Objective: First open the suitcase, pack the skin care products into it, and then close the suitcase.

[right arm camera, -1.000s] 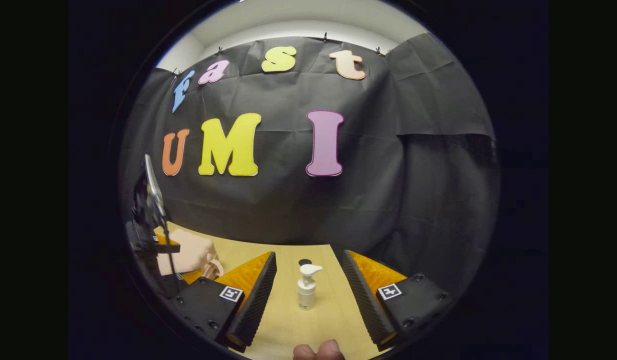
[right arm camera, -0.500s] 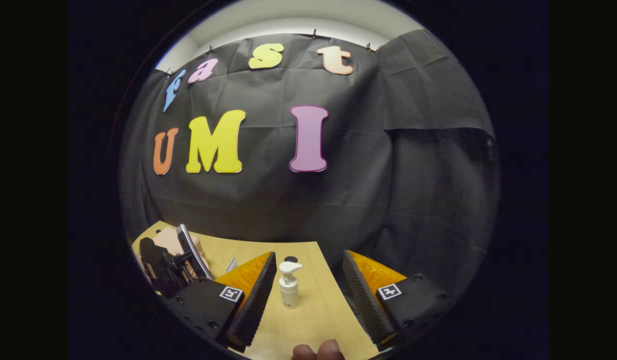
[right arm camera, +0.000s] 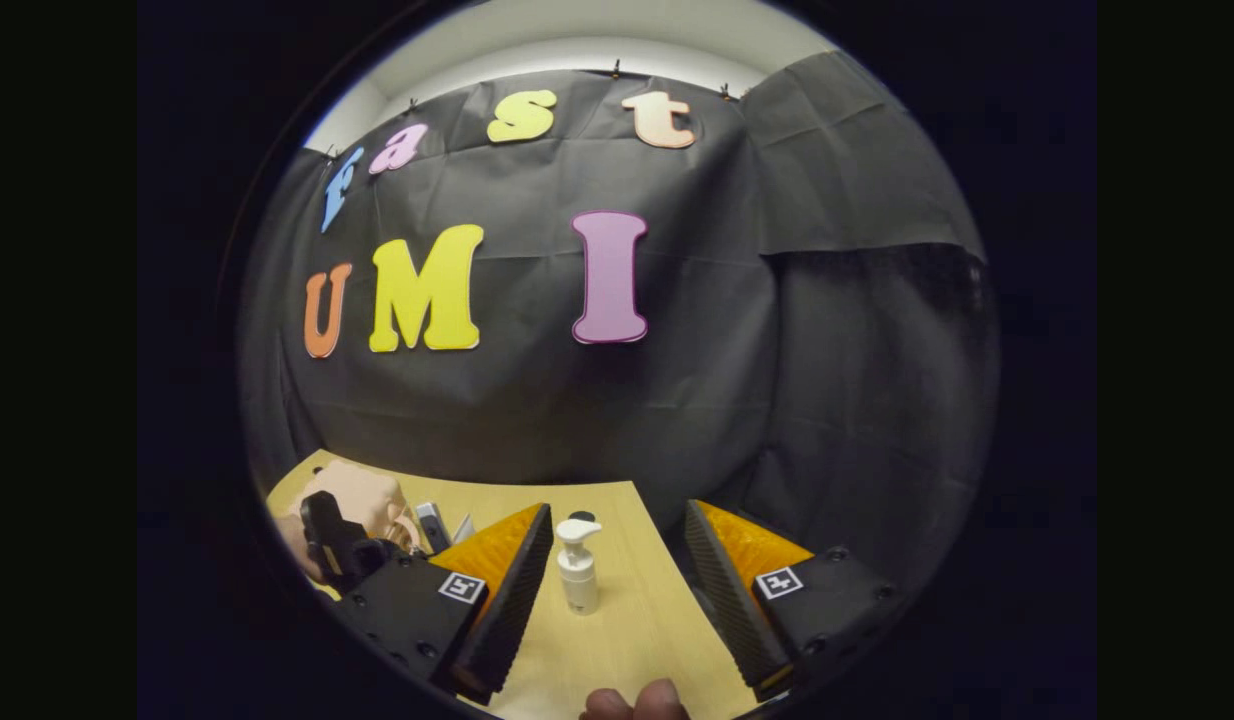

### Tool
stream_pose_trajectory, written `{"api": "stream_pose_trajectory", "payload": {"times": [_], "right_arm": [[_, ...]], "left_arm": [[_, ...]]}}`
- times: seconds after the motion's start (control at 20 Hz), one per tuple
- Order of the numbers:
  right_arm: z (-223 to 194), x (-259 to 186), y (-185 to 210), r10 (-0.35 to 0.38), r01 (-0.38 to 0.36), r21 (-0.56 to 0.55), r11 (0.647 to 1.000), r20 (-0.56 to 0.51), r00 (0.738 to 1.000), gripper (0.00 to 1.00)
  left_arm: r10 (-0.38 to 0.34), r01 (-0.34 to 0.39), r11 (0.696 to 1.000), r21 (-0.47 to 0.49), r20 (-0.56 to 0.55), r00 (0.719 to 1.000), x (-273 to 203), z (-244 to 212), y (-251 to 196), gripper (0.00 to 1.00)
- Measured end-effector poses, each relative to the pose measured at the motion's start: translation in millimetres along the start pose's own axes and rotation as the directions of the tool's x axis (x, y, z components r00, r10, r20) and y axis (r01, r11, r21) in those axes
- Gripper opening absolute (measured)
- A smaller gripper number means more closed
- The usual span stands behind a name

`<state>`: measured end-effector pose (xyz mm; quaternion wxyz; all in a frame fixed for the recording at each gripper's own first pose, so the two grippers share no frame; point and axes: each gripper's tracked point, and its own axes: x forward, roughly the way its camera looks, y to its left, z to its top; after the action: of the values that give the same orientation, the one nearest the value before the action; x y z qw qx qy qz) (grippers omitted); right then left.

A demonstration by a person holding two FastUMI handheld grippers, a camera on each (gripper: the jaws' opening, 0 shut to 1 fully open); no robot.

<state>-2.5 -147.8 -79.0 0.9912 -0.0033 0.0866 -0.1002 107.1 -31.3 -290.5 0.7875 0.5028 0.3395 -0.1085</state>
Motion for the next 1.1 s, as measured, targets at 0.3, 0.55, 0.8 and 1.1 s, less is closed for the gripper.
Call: {"api": "stream_pose_trajectory", "payload": {"times": [0.3, 0.55, 0.8, 1.1], "right_arm": [[9, -14, 10, 0.006, -0.006, -0.013, 1.000, 0.038, 0.999, 0.79], [19, -22, 16, -0.003, 0.003, 0.004, 1.000, 0.056, 0.998, 0.79], [38, -26, 40, 0.032, -0.033, 0.007, 0.999, 0.086, 0.996, 0.79], [54, -25, 81, 0.099, -0.096, -0.032, 0.995, 0.109, 0.989, 0.77]], "left_arm": [[0.055, -0.049, 0.996, -0.078, 0.083, 0.995, -18, 4, 24, 0.17], [0.131, -0.076, 0.962, -0.260, 0.201, 0.971, -65, 6, 70, 0.11], [0.213, -0.002, 0.810, -0.586, 0.291, 0.933, -111, -18, 131, 0.09], [0.437, -0.070, 0.615, -0.786, 0.266, 0.859, -139, -107, 234, 0.05]]}}
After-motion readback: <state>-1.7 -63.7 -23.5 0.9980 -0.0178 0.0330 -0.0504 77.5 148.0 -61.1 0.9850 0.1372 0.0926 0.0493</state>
